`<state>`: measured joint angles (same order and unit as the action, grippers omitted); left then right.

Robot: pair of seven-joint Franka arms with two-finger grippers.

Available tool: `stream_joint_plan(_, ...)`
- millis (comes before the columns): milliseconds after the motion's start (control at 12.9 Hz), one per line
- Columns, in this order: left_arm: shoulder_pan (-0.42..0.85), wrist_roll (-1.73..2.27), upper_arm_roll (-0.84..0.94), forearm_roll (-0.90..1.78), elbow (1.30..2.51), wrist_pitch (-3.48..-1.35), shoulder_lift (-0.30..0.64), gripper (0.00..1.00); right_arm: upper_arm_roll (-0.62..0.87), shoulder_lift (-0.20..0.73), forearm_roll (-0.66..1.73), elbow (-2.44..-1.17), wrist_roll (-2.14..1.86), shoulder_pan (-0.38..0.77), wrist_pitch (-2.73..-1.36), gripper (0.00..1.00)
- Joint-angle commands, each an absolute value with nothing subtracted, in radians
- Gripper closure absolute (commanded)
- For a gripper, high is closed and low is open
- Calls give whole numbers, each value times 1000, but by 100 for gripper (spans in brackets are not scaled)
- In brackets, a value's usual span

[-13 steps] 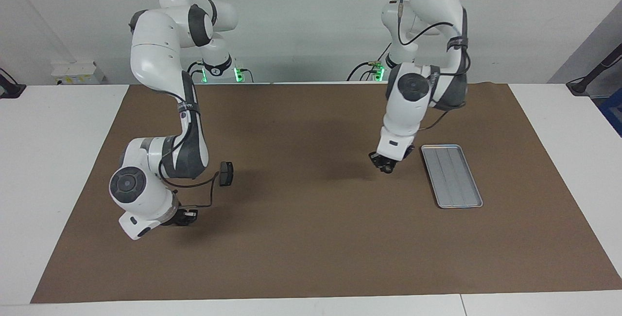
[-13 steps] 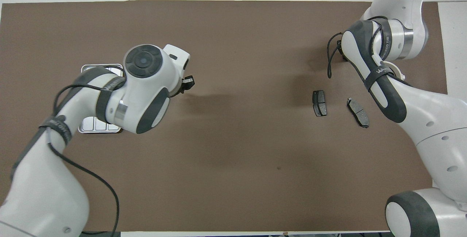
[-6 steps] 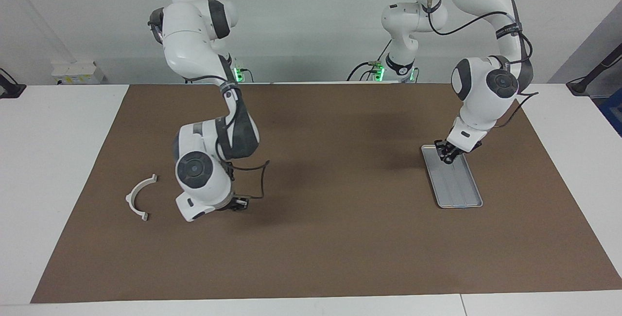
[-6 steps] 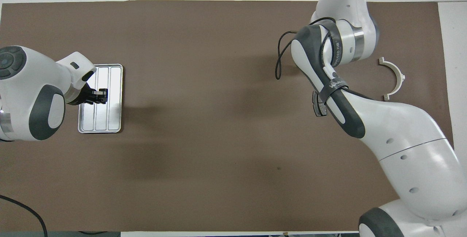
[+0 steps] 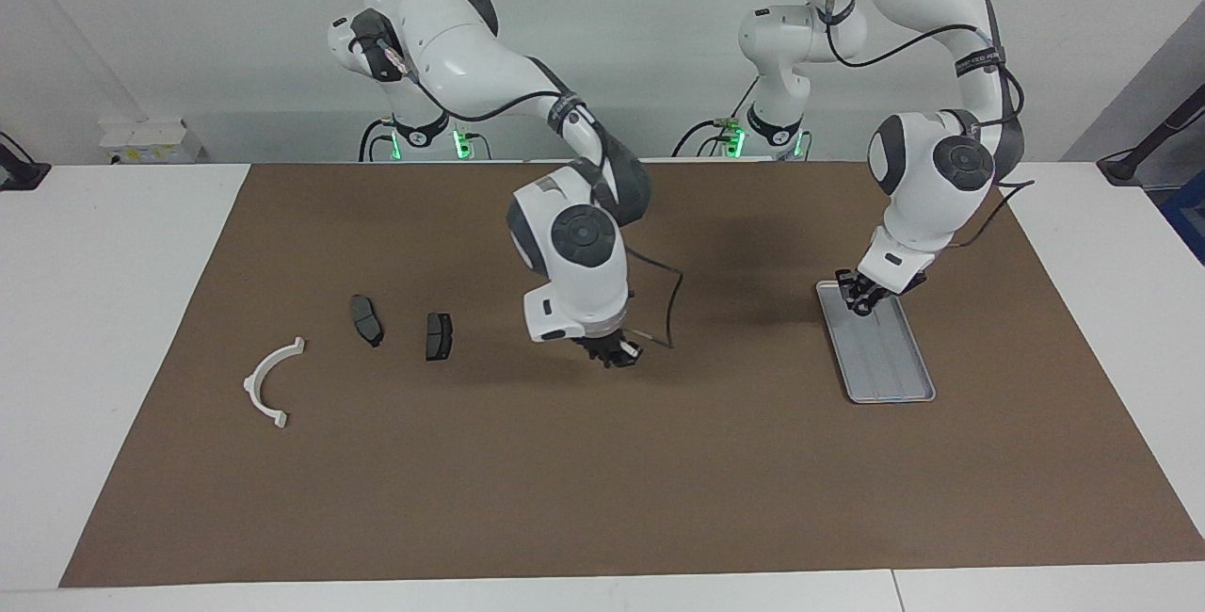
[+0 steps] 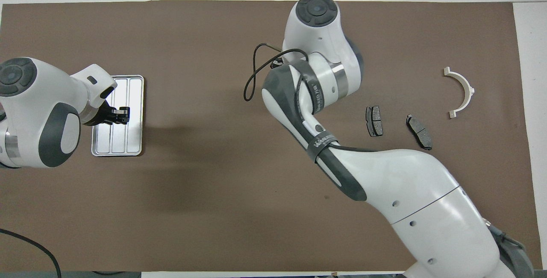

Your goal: Pick bearing gear from pile to tray

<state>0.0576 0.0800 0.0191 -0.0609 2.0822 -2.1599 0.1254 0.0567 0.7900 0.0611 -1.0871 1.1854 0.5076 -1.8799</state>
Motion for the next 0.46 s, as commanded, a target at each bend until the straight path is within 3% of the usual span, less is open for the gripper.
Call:
stream_joint_plan(0, 14, 58, 21, -66, 2184, -2258, 84, 100, 54, 828, 77, -1077, 1337, 570, -1963, 100)
stream_joint_plan(387, -37, 14, 23, 1, 2195, -2281, 92, 100, 46, 876, 69, -1077, 1462, 652, -2034, 100)
